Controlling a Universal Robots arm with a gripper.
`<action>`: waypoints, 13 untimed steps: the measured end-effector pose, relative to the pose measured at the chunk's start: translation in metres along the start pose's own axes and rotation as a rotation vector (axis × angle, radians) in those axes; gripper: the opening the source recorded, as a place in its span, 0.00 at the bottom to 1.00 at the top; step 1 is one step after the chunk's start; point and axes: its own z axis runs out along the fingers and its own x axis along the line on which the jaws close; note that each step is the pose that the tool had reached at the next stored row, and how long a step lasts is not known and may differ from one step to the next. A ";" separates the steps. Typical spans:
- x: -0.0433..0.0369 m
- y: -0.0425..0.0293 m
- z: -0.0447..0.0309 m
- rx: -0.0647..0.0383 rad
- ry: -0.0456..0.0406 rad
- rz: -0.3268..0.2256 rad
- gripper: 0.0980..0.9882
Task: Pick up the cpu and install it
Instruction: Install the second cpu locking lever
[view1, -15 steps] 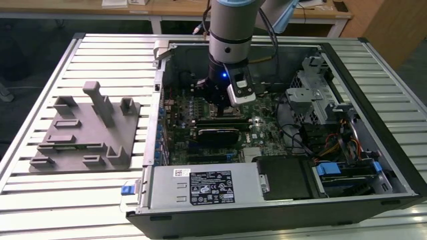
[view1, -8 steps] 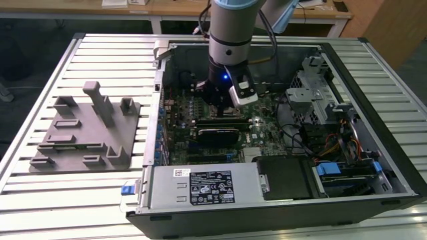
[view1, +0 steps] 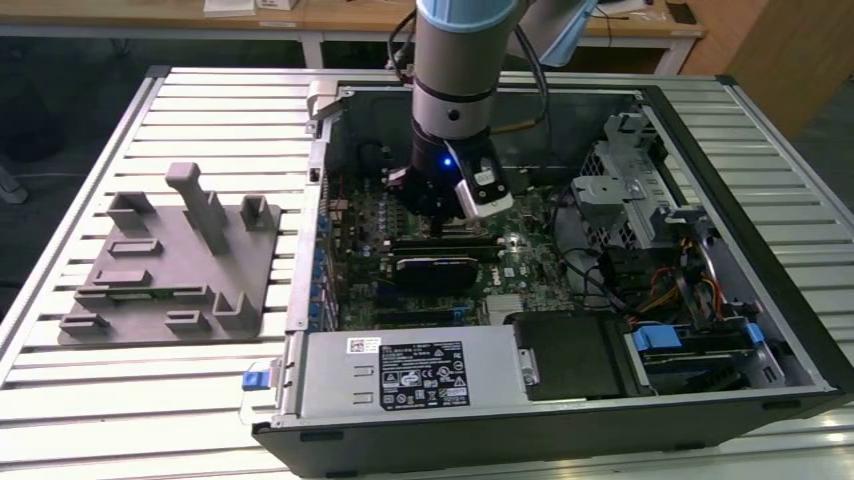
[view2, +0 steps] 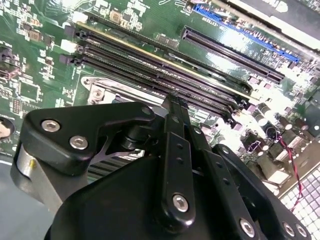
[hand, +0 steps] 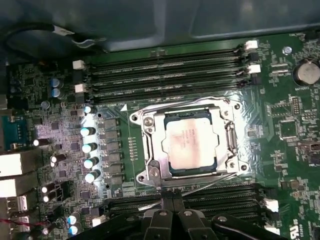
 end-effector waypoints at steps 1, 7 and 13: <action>0.0004 -0.0006 0.0004 -0.005 0.0008 -0.003 0.01; 0.0022 -0.0069 0.0035 -0.036 0.0050 -0.011 0.01; 0.0033 -0.0144 0.0052 -0.073 0.0095 -0.014 0.01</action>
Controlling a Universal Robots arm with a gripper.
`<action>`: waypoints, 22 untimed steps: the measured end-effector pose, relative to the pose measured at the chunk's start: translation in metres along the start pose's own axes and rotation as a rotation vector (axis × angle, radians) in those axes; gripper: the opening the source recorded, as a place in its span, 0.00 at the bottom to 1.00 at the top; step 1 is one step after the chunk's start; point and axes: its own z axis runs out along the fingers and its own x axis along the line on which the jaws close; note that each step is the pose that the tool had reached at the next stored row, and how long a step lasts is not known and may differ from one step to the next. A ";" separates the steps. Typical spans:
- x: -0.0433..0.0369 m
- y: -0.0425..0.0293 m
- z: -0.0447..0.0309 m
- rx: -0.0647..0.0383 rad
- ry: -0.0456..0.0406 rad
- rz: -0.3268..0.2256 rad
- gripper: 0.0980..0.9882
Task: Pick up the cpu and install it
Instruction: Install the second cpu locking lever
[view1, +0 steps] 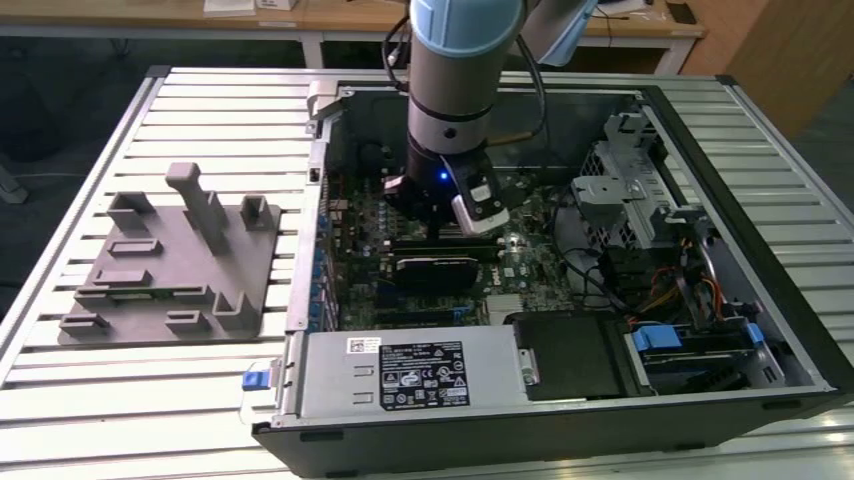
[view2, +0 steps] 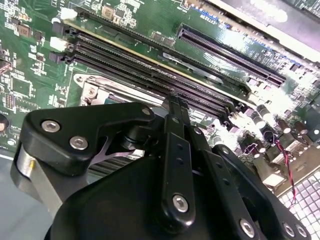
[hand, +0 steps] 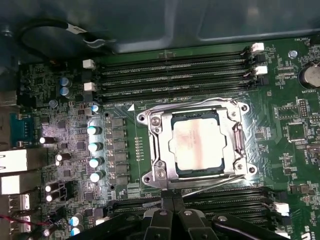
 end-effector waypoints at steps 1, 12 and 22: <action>0.0006 -0.0011 0.0002 -0.008 0.0010 0.000 0.01; 0.0014 -0.0090 0.0013 -0.058 0.0068 -0.002 0.01; 0.0060 -0.0225 0.0029 -0.131 0.0152 -0.003 0.01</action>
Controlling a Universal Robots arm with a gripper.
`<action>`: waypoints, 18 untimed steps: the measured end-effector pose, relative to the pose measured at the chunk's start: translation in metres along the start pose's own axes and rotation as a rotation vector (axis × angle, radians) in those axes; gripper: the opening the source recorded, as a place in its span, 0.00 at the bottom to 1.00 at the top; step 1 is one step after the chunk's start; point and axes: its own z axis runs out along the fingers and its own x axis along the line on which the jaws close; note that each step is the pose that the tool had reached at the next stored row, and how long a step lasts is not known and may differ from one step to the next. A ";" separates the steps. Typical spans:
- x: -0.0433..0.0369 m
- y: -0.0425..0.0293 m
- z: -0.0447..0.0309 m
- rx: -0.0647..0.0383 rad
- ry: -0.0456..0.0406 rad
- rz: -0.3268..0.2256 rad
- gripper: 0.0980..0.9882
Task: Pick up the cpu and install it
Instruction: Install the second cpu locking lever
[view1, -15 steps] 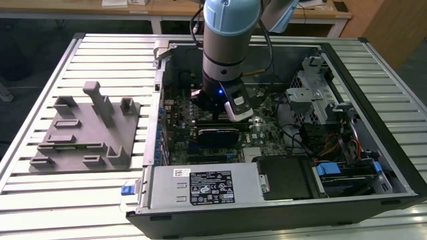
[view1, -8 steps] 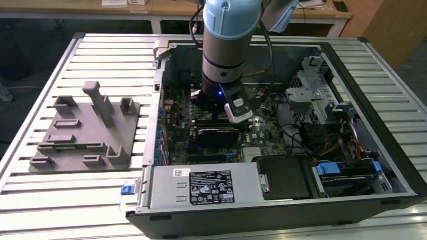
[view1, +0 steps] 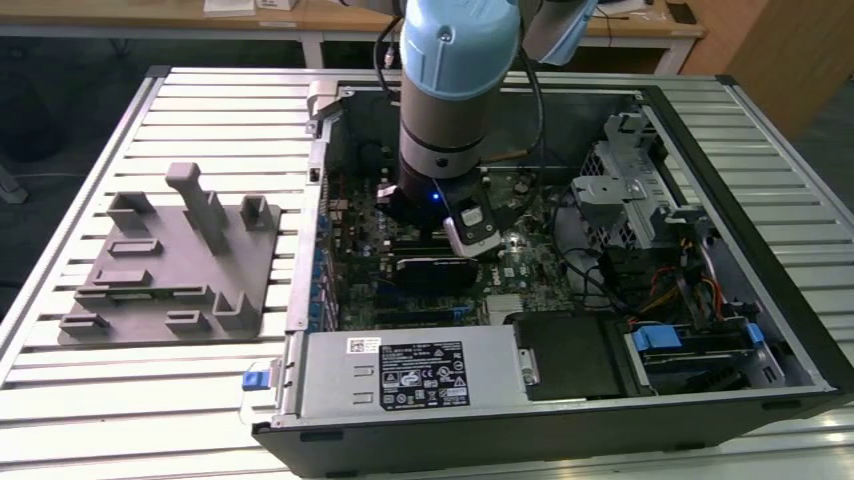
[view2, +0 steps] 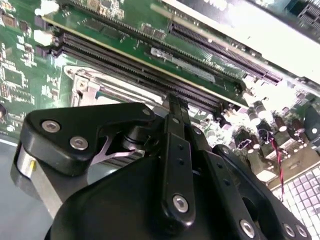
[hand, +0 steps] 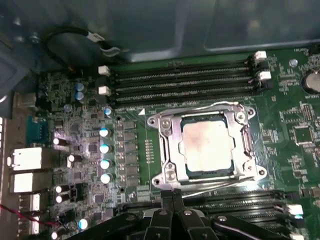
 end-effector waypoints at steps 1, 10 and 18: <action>0.0006 -0.0009 0.0005 -0.008 0.0010 0.000 0.01; 0.0043 -0.0043 0.0066 -0.047 0.0055 -0.001 0.01; 0.0067 -0.0053 0.0097 -0.083 0.0095 -0.001 0.01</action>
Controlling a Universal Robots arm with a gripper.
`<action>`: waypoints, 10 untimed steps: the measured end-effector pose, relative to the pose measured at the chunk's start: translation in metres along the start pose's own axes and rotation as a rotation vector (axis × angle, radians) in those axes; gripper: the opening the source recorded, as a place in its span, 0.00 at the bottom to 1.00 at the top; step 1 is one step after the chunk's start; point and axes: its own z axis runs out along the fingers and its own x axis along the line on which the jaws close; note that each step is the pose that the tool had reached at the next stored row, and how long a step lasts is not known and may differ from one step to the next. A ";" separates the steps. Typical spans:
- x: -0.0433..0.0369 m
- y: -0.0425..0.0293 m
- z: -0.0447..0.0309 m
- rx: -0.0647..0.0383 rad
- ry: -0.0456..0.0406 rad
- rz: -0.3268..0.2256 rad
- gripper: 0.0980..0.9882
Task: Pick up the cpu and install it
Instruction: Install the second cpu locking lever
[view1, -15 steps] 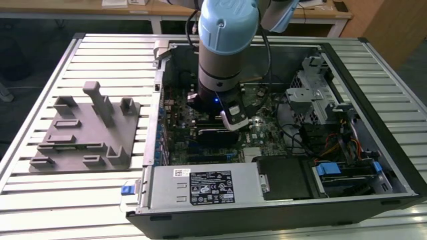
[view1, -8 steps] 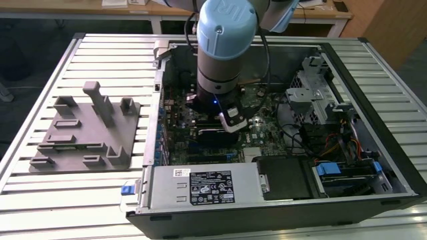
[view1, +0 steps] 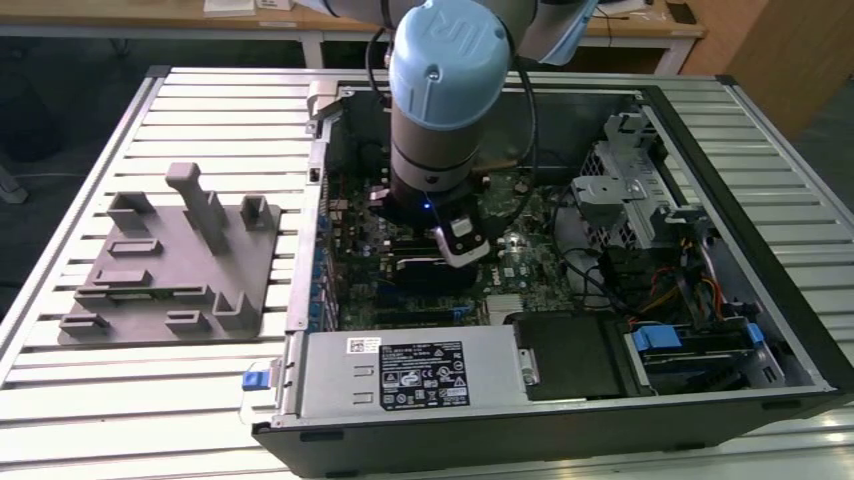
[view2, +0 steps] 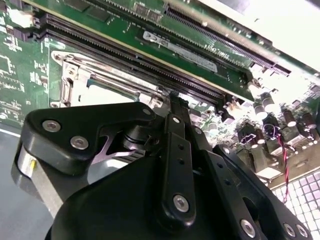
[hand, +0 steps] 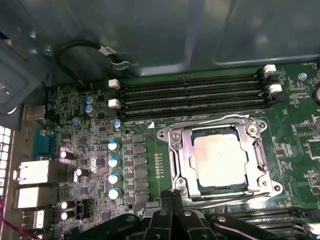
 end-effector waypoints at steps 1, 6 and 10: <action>0.0001 -0.0001 0.0004 -0.004 0.0005 0.000 0.01; 0.0003 -0.0007 0.0022 -0.018 0.0019 0.000 0.01; 0.0003 -0.0015 0.0043 -0.022 0.0024 0.000 0.01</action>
